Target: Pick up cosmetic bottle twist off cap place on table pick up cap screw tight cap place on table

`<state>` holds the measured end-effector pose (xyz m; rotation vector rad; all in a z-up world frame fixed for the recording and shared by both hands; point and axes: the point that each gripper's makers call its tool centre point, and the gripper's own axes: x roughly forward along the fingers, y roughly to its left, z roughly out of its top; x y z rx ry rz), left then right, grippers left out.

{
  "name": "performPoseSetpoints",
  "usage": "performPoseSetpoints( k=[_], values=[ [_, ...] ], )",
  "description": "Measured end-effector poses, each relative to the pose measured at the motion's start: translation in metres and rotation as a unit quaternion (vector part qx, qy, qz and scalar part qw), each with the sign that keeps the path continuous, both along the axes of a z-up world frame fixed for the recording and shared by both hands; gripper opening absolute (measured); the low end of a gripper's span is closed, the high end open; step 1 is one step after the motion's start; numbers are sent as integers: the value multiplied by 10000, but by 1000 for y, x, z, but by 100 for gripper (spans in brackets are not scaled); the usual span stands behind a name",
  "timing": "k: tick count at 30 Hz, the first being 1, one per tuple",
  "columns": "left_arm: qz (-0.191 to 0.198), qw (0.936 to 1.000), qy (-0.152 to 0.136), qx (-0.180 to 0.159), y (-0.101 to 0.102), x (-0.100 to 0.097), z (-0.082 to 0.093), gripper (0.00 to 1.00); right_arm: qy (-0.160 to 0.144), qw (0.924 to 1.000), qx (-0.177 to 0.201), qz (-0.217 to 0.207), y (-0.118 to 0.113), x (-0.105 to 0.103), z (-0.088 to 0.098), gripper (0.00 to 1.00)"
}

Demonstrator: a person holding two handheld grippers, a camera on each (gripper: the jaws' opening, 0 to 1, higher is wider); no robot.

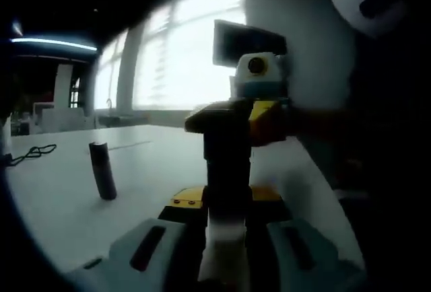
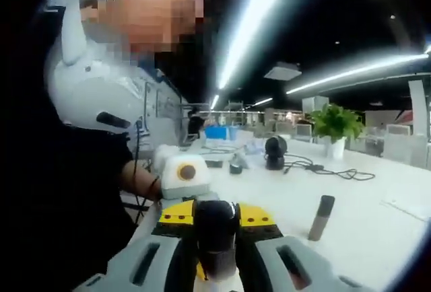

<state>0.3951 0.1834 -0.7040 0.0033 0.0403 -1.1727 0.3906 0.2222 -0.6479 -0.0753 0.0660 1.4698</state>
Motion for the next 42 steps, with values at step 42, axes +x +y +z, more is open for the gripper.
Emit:
performPoseSetpoints(
  k=[42],
  values=[
    [32,9999,-100,8,-4,-2,0,11,106,9974,712,28,19,6,28,39]
  ],
)
